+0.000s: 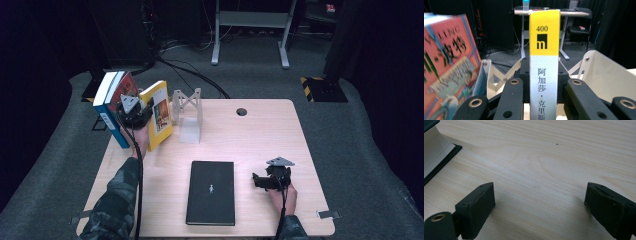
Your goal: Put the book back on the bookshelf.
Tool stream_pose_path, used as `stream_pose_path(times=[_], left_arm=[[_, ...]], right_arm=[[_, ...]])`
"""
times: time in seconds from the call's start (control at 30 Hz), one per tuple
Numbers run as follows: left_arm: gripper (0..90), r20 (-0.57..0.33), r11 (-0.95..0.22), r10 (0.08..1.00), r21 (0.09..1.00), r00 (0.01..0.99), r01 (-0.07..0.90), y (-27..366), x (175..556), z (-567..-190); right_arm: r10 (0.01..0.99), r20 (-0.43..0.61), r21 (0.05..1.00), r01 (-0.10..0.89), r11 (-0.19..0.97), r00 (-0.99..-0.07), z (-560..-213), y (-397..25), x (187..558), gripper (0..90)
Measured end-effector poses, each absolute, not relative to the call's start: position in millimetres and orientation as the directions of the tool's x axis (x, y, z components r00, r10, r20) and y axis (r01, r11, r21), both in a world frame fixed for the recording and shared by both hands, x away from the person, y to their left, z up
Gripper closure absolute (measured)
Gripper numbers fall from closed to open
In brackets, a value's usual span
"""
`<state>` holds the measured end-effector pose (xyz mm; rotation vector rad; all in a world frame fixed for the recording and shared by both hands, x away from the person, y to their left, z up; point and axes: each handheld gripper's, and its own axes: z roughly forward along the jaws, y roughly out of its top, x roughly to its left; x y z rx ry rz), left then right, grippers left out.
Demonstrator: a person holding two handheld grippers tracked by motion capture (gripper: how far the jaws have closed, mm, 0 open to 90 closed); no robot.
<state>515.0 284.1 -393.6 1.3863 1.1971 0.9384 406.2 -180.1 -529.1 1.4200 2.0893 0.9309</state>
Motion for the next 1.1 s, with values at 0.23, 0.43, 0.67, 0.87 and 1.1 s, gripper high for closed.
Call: stream_pose_path(times=[0.23, 0.43, 0.67, 0.87, 1.1], left_arm=[[74.6, -0.043, -0.009, 0.971, 0.977, 0.236, 0.214, 284, 502, -391], [73.6, -0.044, -0.026, 0.965, 0.966, 0.259, 0.259, 288, 486, -389], [73.4, -0.048, -0.037, 0.961, 0.954, 0.271, 0.298, 296, 469, -392], [72.3, -0.043, -0.054, 0.960, 0.942, 0.278, 0.331, 301, 460, -394], [65.5, -0.037, -0.072, 0.956, 0.932, 0.291, 0.356, 306, 461, -388]], right_arm=[[0.928, 0.009, 0.741, 0.626, 0.243, -0.372, -529, -180, 406, 9.4], [0.927, 0.004, 0.740, 0.624, 0.250, -0.376, -529, -180, 406, 9.5], [0.928, 0.005, 0.740, 0.625, 0.247, -0.373, -529, -180, 406, 9.8], [0.928, 0.005, 0.740, 0.625, 0.248, -0.373, -529, -180, 405, 10.0], [0.927, 0.005, 0.740, 0.625, 0.248, -0.374, -529, -180, 405, 10.3]])
